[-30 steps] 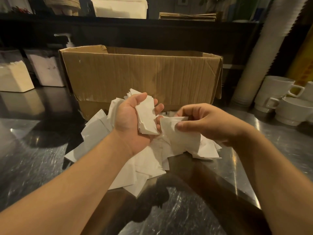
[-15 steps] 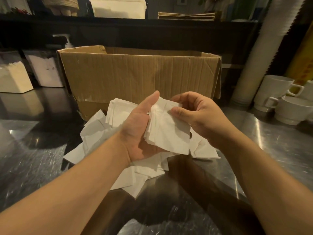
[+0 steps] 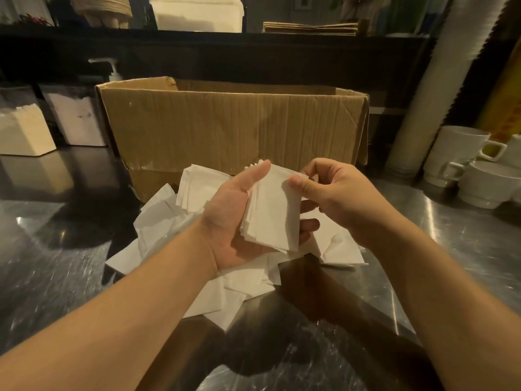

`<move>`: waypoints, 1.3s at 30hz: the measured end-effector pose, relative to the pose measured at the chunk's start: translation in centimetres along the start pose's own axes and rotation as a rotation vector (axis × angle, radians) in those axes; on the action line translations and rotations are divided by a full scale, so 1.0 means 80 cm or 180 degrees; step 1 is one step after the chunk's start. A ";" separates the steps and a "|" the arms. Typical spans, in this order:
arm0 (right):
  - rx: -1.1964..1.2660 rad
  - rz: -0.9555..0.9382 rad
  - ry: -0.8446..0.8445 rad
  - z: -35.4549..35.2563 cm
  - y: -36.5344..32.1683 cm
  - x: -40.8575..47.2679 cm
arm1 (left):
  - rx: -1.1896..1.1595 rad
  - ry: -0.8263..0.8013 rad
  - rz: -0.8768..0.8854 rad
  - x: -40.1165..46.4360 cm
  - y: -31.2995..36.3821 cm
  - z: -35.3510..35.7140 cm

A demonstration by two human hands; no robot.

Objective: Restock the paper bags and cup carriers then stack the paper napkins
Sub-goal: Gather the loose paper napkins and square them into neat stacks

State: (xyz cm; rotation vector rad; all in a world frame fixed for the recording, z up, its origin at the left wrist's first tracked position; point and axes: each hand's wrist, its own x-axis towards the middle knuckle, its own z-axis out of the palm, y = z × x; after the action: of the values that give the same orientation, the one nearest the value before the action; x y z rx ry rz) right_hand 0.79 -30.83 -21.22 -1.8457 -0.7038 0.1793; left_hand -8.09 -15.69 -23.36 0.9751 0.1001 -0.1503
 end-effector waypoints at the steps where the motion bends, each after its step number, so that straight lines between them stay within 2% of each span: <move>1: 0.0099 0.0019 0.0005 0.002 0.001 0.000 | 0.0005 -0.0082 -0.0050 -0.001 -0.001 0.001; 4: 0.0075 0.0099 0.0060 0.010 0.005 0.002 | 0.0054 -0.0224 -0.0153 0.000 -0.002 -0.001; 10: -0.0122 0.0071 0.0326 0.007 0.008 0.007 | -0.0188 -0.0002 -0.0262 -0.002 0.000 0.000; 14: -0.0486 0.0367 0.0414 -0.009 0.015 0.017 | -0.0355 0.0185 -0.0121 0.001 0.002 -0.005; 19: -0.1752 0.0801 -0.0077 -0.020 0.027 0.030 | -0.0578 0.0379 0.0031 0.001 0.002 -0.009; 23: -0.2248 0.1035 -0.0523 -0.021 0.025 0.033 | -0.0632 0.0426 0.0021 0.001 0.004 -0.009; 31: -0.2753 0.0744 -0.1343 -0.010 0.030 0.019 | -0.0570 0.0463 0.0036 0.003 0.002 -0.009; 39: -0.2634 0.0240 -0.0756 -0.018 0.024 0.019 | -0.0584 0.0538 0.0050 0.003 0.002 -0.006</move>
State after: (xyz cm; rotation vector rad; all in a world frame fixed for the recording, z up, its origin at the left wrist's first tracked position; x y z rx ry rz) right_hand 3.40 -31.54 -22.06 -2.6719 -0.9627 0.1705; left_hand -7.81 -15.27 -23.54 0.8041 0.2570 -0.0430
